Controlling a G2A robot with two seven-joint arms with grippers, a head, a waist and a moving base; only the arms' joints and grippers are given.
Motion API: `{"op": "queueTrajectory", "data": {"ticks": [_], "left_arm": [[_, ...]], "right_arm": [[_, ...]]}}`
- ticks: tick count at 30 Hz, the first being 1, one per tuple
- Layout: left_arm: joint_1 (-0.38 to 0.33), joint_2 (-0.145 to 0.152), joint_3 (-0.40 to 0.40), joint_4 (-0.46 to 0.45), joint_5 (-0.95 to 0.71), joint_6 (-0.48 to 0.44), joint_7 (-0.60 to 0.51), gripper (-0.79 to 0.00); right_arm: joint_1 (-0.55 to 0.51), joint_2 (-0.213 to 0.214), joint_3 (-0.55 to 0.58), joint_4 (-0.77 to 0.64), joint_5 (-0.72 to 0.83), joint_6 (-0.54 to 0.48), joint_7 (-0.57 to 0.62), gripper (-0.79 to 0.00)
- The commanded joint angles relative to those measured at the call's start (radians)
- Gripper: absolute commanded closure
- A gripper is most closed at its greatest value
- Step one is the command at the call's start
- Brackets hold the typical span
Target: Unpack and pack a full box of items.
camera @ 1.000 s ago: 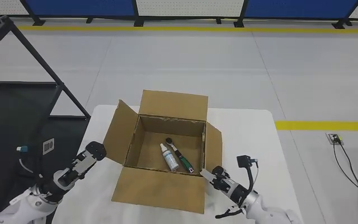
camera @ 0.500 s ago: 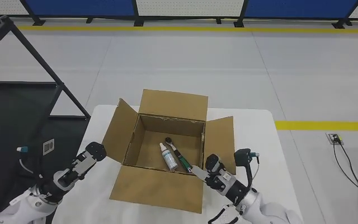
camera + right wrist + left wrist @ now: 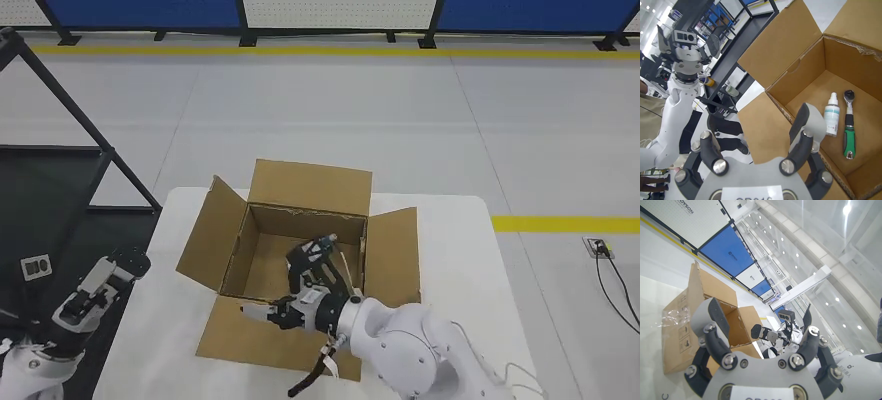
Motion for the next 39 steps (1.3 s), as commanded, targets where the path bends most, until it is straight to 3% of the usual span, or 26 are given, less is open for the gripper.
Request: {"op": "queueTrajectory", "data": {"ticks": [1, 6, 22, 24, 27, 30, 36, 39], "left_arm": [[0.012, 0.0, -0.011, 0.016, -0.029, 0.004, 0.005, -0.785], [0.022, 0.0, -0.023, 0.048, -0.117, 0.06, 0.003, -0.785], [0.022, 0.0, -0.023, 0.048, -0.117, 0.06, 0.003, -0.785], [0.022, 0.0, -0.023, 0.048, -0.117, 0.06, 0.003, -0.785], [0.022, 0.0, -0.023, 0.048, -0.117, 0.06, 0.003, -0.785], [0.022, 0.0, -0.023, 0.048, -0.117, 0.06, 0.003, -0.785], [0.022, 0.0, -0.023, 0.048, -0.117, 0.06, 0.003, -0.785], [0.022, 0.0, -0.023, 0.048, -0.117, 0.06, 0.003, -0.785]], "right_arm": [[0.086, -0.022, -0.046, 0.093, 0.045, 0.019, 0.002, -0.785], [0.199, -0.077, -0.117, 0.284, 0.136, 0.05, -0.101, -0.785], [0.192, -0.079, -0.121, 0.296, 0.128, 0.052, -0.116, -0.785], [0.217, -0.087, -0.151, 0.332, 0.087, 0.08, -0.091, -0.785], [0.295, -0.114, -0.22, 0.404, -0.01, 0.249, -0.007, -0.785], [0.383, -0.149, -0.276, 0.51, -0.027, 0.331, 0.093, -0.785], [0.521, -0.228, -0.38, 0.739, -0.066, 0.432, 0.232, -0.785], [0.557, -0.267, -0.408, 0.823, -0.054, 0.422, 0.246, -0.785]]}}
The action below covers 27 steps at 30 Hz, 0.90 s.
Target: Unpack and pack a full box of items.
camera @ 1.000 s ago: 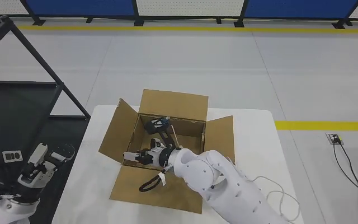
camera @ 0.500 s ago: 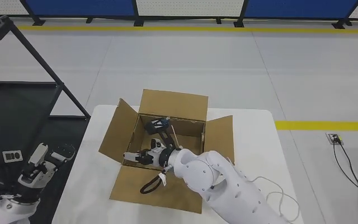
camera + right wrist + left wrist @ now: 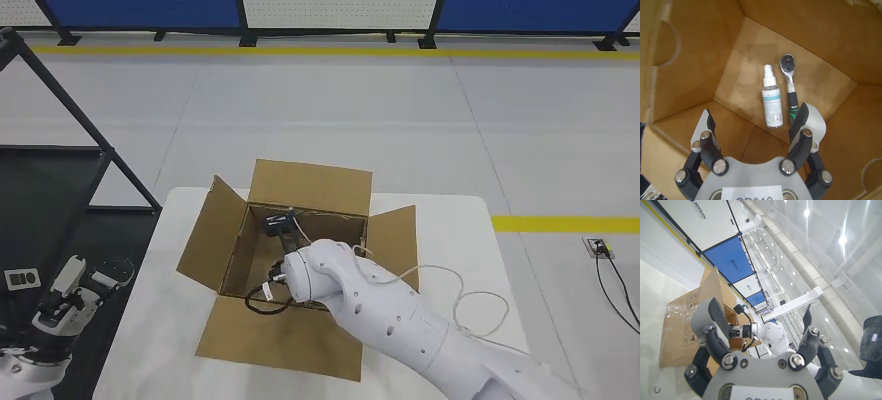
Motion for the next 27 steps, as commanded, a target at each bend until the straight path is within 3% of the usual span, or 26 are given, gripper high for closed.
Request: {"op": "queueTrajectory", "data": {"ticks": [1, 4, 15, 21, 27], "left_arm": [[0.0, 0.0, 0.0, 0.0, 0.0, 0.0, 0.0, -0.785], [0.0, 0.0, 0.0, 0.0, 0.0, 0.0, 0.0, -0.785], [0.0, 0.0, 0.0, 0.0, 0.0, 0.0, 0.0, -0.785], [0.0, 0.0, 0.0, 0.0, 0.0, 0.0, 0.0, -0.785], [0.0, 0.0, 0.0, 0.0, 0.0, 0.0, 0.0, -0.785]], "right_arm": [[0.017, -0.021, -0.01, 0.064, 0.005, -0.001, -0.004, -0.785], [0.028, -0.051, -0.008, 0.122, 0.053, -0.01, 0.0, -0.785], [0.028, -0.051, -0.008, 0.122, 0.053, -0.01, 0.0, -0.785], [0.022, -0.072, -0.066, 0.159, -0.063, 0.001, -0.026, -0.785], [0.05, -0.106, -0.077, 0.261, -0.078, -0.137, -0.005, -0.785]]}}
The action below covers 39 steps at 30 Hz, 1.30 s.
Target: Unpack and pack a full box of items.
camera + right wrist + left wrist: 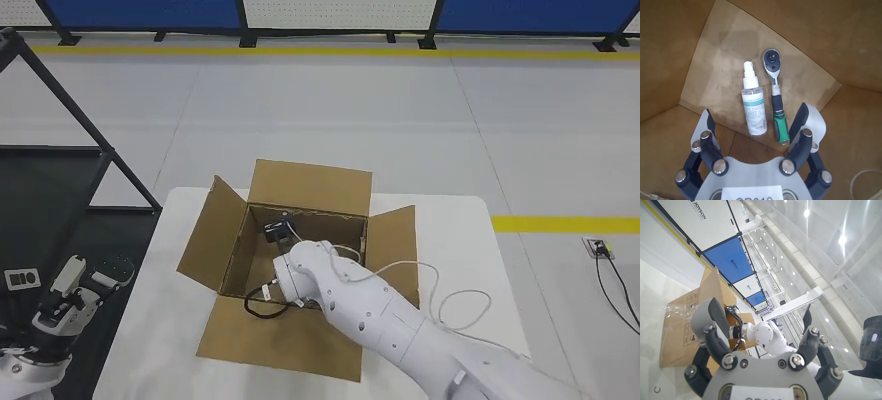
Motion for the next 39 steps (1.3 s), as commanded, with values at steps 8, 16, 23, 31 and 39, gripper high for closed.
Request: {"op": "queueTrajectory", "data": {"ticks": [8, 16, 23, 31, 39], "left_arm": [[0.0, 0.0, 0.0, 0.0, 0.0, 0.0, 0.0, -0.785], [0.0, 0.0, 0.0, 0.0, 0.0, 0.0, 0.0, -0.785], [0.0, 0.0, 0.0, 0.0, 0.0, 0.0, 0.0, -0.785], [0.0, 0.0, 0.0, 0.0, 0.0, 0.0, 0.0, -0.785], [0.0, 0.0, 0.0, 0.0, 0.0, 0.0, 0.0, -0.785]], "right_arm": [[0.038, -0.053, 0.032, 0.169, 0.061, -0.154, -0.006, -0.785], [0.051, -0.111, 0.018, 0.274, 0.055, -0.217, -0.008, -0.763], [0.057, -0.153, 0.013, 0.347, 0.044, -0.243, -0.011, -0.634], [0.06, -0.187, 0.022, 0.42, 0.039, -0.276, -0.037, -0.545], [0.062, -0.217, 0.031, 0.465, 0.035, -0.303, -0.045, -0.388]]}}
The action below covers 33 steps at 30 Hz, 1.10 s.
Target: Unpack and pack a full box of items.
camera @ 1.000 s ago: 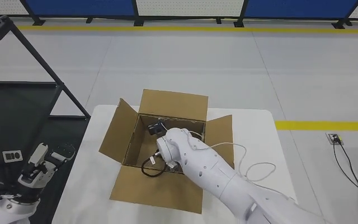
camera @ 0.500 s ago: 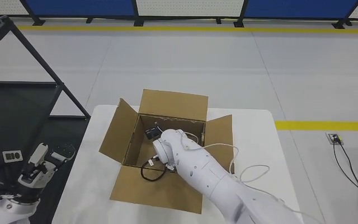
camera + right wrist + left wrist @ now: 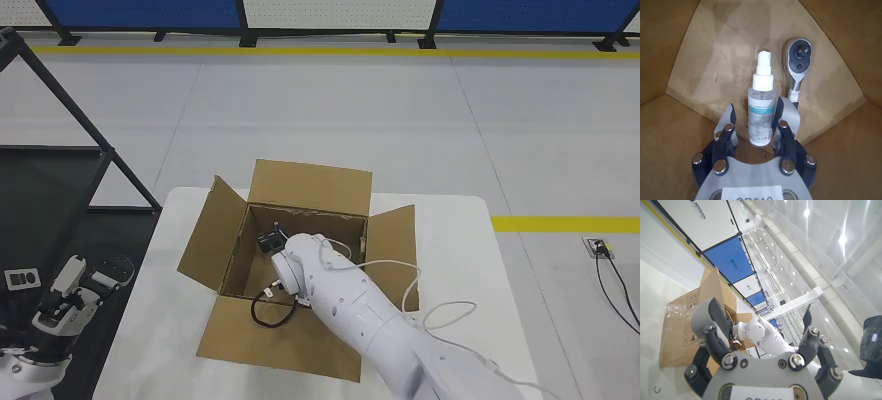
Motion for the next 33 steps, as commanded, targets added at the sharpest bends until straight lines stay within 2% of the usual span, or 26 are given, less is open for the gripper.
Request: {"op": "queueTrajectory", "data": {"ticks": [1, 5, 17, 19, 21, 22, 23, 24, 33], "left_arm": [[0.0, 0.0, 0.0, 0.0, 0.0, 0.0, 0.0, -0.785], [0.0, 0.0, 0.0, 0.0, 0.0, 0.0, 0.0, -0.785], [0.0, 0.0, 0.0, 0.0, 0.0, 0.0, 0.0, -0.785], [0.0, 0.0, 0.0, 0.0, 0.0, 0.0, 0.0, -0.785], [0.0, 0.0, 0.0, 0.0, 0.0, 0.0, 0.0, -0.785], [0.0, 0.0, 0.0, 0.0, 0.0, 0.0, 0.0, -0.785], [0.0, 0.0, 0.0, 0.0, 0.0, 0.0, 0.0, -0.785], [0.0, 0.0, 0.0, 0.0, 0.0, 0.0, 0.0, -0.785], [0.0, 0.0, 0.0, 0.0, 0.0, 0.0, 0.0, -0.785]], "right_arm": [[0.001, -0.006, 0.001, 0.01, -0.003, -0.004, 0.0, -0.388], [0.004, -0.017, 0.007, 0.036, -0.008, -0.006, -0.003, -0.369], [0.003, -0.042, 0.028, 0.108, -0.01, 0.004, -0.014, -0.385], [0.003, -0.044, 0.034, 0.117, -0.007, -0.001, -0.02, -0.342], [0.003, -0.047, 0.037, 0.124, -0.008, -0.006, -0.023, -0.259], [0.003, -0.047, 0.039, 0.127, -0.007, -0.008, -0.025, -0.129], [0.004, -0.048, 0.041, 0.129, -0.008, -0.01, -0.027, -0.043], [0.004, -0.049, 0.043, 0.131, -0.007, -0.011, -0.029, 0.0], [0.03, -0.042, 0.081, 0.123, 0.021, -0.105, -0.116, 0.0]]}}
